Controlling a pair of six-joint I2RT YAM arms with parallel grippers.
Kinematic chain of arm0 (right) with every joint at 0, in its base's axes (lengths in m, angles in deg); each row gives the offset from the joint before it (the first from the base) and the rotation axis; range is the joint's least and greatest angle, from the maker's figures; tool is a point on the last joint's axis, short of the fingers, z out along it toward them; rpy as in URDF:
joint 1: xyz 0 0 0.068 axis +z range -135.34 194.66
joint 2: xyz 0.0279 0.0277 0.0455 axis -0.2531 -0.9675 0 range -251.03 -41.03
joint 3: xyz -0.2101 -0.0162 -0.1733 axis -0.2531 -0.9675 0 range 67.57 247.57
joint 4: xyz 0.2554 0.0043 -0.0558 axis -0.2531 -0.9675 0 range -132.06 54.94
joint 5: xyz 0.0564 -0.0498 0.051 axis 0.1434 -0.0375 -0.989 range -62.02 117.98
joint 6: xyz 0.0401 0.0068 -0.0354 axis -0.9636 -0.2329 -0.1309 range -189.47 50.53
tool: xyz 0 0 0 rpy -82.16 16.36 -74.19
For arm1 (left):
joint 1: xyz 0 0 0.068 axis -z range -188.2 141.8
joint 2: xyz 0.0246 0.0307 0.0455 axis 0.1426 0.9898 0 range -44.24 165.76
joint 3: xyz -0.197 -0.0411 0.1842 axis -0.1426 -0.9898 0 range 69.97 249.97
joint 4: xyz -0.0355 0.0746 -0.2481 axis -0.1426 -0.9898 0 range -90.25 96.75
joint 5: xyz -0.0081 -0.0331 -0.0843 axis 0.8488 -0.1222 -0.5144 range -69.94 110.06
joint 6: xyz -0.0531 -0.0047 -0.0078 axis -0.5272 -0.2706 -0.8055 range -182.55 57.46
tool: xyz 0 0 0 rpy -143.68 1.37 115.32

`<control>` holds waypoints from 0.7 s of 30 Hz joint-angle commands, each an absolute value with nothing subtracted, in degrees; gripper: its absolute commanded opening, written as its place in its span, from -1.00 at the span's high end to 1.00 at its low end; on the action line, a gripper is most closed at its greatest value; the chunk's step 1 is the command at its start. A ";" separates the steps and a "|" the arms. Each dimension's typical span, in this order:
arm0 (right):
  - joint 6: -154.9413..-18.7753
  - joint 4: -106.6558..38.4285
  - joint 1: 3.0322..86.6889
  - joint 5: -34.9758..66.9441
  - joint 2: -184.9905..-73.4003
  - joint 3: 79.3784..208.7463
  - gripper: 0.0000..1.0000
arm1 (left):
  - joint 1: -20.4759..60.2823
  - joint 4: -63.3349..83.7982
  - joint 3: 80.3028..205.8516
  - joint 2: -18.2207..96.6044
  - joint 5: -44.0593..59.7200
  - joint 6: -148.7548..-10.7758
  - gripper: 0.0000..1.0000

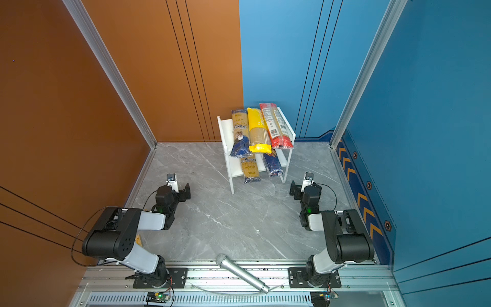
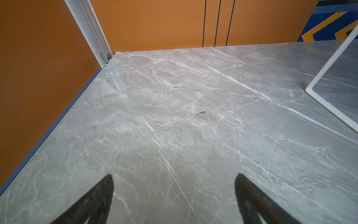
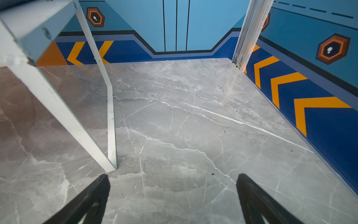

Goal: Arrange pasta packages on shelves
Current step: Reset both arms

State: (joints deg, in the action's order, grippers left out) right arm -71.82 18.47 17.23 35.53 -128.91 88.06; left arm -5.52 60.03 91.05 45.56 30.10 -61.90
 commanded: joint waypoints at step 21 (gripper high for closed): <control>-72.20 17.49 16.77 34.82 -129.63 88.71 -1.00 | -6.17 59.67 91.84 45.48 28.59 -61.49 -0.96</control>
State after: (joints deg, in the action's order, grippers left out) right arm -71.85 18.47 17.23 35.53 -128.91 88.06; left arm -5.87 60.03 91.05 45.56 29.88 -61.90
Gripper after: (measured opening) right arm 0.993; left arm 0.979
